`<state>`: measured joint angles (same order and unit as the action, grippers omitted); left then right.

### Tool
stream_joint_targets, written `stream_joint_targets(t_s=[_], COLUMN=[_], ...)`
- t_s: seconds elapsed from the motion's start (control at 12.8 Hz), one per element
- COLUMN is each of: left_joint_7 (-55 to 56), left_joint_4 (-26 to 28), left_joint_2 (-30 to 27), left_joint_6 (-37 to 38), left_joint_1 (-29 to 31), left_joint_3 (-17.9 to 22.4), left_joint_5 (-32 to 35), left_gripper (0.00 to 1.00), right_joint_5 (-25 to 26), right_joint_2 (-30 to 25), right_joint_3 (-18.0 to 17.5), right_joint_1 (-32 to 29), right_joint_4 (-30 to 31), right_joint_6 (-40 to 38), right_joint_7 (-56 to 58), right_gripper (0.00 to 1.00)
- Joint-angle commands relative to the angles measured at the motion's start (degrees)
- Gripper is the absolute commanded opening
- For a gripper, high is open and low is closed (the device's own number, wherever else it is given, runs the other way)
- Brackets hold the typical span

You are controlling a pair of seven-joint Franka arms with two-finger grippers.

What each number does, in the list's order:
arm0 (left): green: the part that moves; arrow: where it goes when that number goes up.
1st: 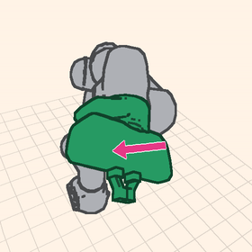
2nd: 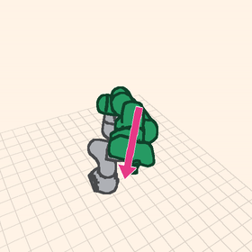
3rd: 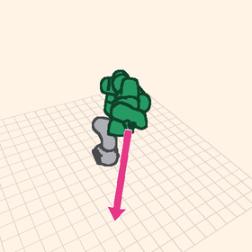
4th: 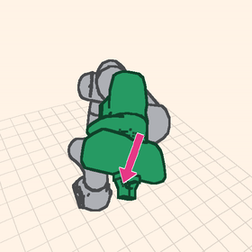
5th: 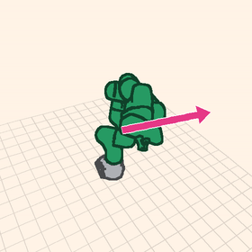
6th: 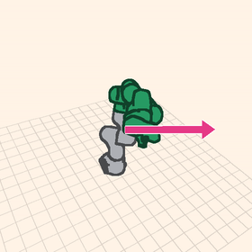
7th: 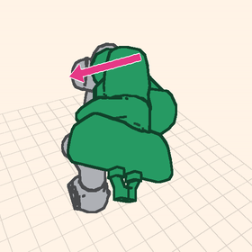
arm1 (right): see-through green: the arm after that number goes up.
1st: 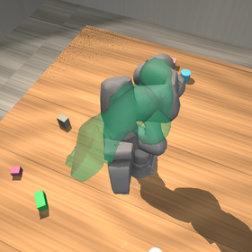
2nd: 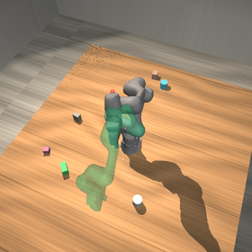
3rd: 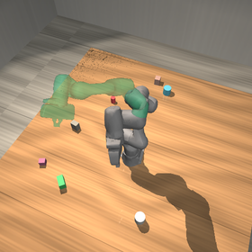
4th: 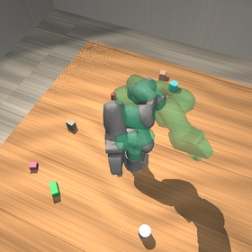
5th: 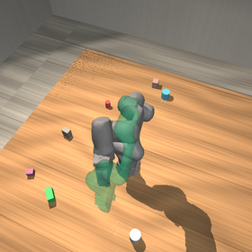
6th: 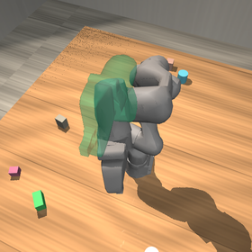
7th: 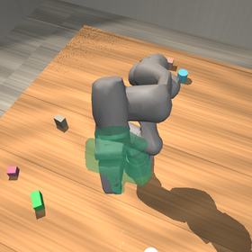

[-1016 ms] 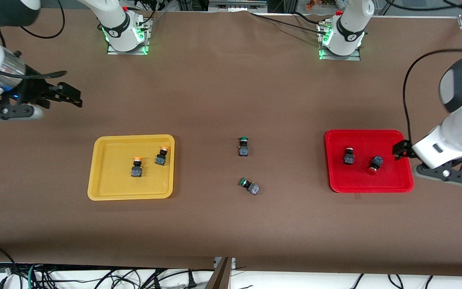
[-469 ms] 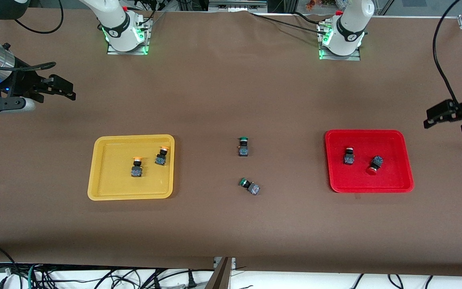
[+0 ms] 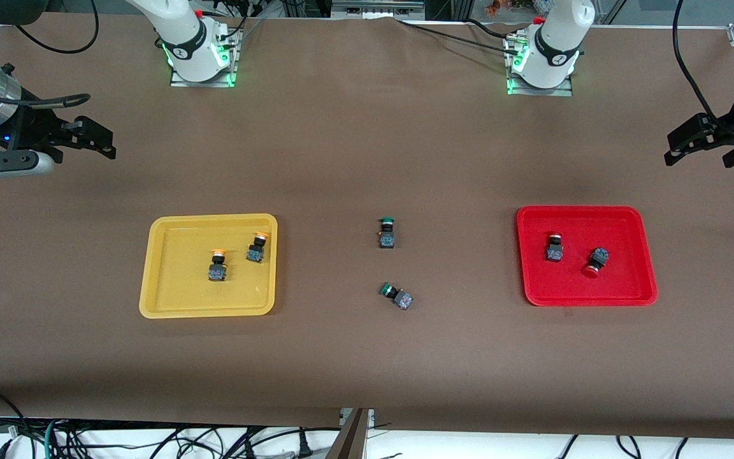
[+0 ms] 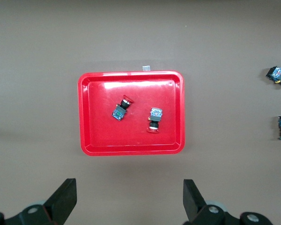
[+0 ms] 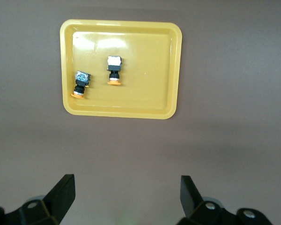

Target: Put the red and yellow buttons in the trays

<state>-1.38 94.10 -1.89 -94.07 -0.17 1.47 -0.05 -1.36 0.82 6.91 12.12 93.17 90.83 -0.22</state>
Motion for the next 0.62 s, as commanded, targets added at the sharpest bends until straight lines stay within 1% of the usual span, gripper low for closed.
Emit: stream_joint_targets(t_s=[0.0,0.39,0.55], left_joint_7=[0.50,0.50,0.50], left_joint_4=[0.83,0.83,0.65], left_joint_2=[-0.13,-0.22,-0.57], left_joint_6=[-1.03,0.11,0.20], left_joint_1=[-0.62,-0.19,-0.01], left_joint_3=[0.72,0.81,0.81], left_joint_5=[-0.57,-0.75,-0.75], left_gripper=[1.00,1.00,1.00], right_joint_5=[1.01,1.63,1.45], right_joint_2=[0.15,2.87,2.87], right_joint_3=[-0.49,-0.40,-0.40], right_joint_1=[-0.08,-0.08,0.01], right_joint_4=[-2.19,-4.48,-4.57], right_joint_6=[-0.04,0.67,0.75], right_joint_7=[-0.13,0.04,0.13], right_gripper=[0.99,0.99,0.99])
